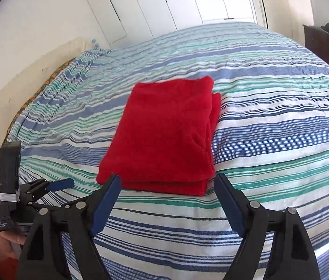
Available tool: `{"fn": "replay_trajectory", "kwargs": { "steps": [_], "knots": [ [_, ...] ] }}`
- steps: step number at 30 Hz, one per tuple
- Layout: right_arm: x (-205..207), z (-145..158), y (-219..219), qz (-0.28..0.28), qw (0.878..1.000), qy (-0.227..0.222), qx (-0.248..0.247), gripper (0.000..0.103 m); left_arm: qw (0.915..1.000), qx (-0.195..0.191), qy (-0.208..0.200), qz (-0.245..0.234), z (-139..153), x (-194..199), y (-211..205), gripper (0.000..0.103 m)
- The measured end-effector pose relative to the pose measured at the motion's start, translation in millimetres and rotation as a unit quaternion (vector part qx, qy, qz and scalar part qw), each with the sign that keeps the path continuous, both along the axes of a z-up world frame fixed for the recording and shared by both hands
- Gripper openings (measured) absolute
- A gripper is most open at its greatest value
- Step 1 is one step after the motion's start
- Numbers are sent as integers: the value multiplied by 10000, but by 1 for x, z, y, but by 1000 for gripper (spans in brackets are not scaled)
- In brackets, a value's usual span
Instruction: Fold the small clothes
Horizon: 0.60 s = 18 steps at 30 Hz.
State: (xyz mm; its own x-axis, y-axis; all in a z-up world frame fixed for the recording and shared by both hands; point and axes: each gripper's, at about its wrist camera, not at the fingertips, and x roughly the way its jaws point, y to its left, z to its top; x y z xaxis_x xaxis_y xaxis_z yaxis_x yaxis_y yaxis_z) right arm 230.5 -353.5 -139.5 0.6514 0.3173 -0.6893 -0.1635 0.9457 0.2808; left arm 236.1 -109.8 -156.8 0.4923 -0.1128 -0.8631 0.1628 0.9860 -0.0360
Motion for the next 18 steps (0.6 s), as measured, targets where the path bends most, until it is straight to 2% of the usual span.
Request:
{"fn": "replay_trajectory", "kwargs": {
  "steps": [3,6,8,12,15,18],
  "knots": [
    [-33,-8,-12,-317,9995,-67,21,83,9997,112,0,228,-12,-14,19,87],
    [-61,-28,-33,-735,9969,211,176,83,9991,110,61,414,-27,-26,36,90],
    [-73,-35,-50,-954,9941,422,303,83,9989,64,-19,454,-27,-33,42,90],
    [-71,-19,-61,-1165,9924,190,360,83,9989,-38,55,456,-19,-31,47,91],
    [-59,-4,-62,-1067,9926,113,570,83,9977,-452,86,506,-4,-14,52,91],
    [-31,12,-68,-877,9917,44,944,84,9951,-843,-17,515,16,22,51,91]
  ]
}}
